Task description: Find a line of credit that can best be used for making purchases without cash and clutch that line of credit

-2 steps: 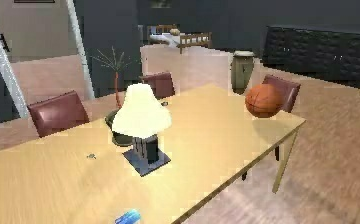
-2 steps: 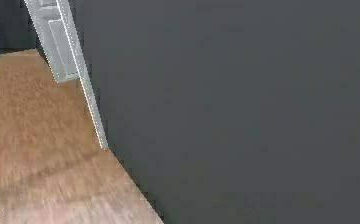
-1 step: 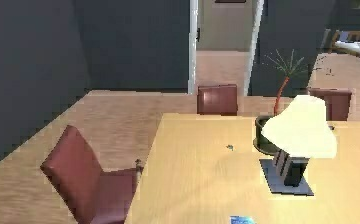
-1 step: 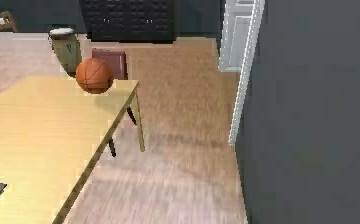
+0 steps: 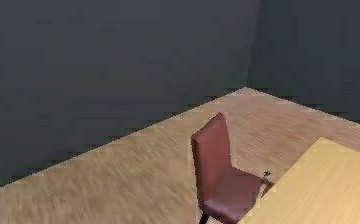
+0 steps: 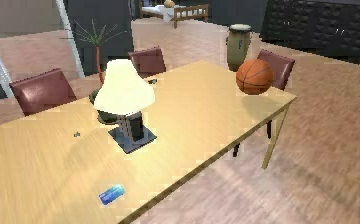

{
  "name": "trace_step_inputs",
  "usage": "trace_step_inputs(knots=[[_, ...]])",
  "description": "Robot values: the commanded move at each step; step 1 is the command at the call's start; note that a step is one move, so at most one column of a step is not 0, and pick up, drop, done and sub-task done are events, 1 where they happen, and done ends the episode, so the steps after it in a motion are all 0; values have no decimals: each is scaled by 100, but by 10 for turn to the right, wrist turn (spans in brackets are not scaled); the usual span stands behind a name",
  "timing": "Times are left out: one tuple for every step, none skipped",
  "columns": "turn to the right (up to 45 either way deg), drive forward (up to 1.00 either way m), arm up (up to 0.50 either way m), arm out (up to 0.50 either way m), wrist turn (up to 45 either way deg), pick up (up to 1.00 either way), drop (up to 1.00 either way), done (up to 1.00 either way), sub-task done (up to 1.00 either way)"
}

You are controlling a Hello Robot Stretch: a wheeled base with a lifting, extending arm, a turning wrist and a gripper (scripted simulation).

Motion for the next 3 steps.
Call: trace_step_inputs(knots=[[-180,0,0,0,0,0,0,0,0],[0,0,50,0,0,0,0,0,0],[0,0,32,0,0,0,0,0,0]])
